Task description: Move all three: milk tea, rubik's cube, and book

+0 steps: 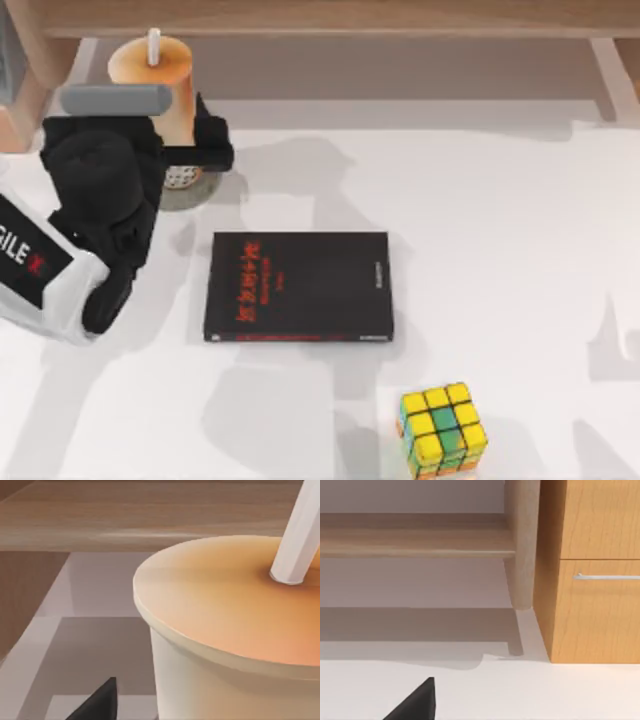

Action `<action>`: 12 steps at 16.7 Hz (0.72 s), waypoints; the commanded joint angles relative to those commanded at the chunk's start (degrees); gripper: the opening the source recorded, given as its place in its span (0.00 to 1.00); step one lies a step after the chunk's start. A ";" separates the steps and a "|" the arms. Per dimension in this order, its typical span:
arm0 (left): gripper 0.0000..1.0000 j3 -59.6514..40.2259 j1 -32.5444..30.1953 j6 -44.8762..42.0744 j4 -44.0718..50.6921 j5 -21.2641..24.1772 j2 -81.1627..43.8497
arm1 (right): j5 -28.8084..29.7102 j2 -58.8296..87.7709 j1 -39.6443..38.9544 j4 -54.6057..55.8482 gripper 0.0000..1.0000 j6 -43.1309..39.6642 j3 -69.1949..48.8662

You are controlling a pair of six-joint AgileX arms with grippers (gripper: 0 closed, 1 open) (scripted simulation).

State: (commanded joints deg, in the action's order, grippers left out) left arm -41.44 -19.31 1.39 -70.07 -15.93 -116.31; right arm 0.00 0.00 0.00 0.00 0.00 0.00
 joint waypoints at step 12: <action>1.00 2.38 -0.75 0.03 11.54 -1.18 13.68 | 0.00 0.00 0.00 0.00 1.00 0.00 0.00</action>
State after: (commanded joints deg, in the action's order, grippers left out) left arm -39.07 -20.05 1.42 -58.54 -17.10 -102.64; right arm 0.00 0.00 0.00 0.00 0.00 0.00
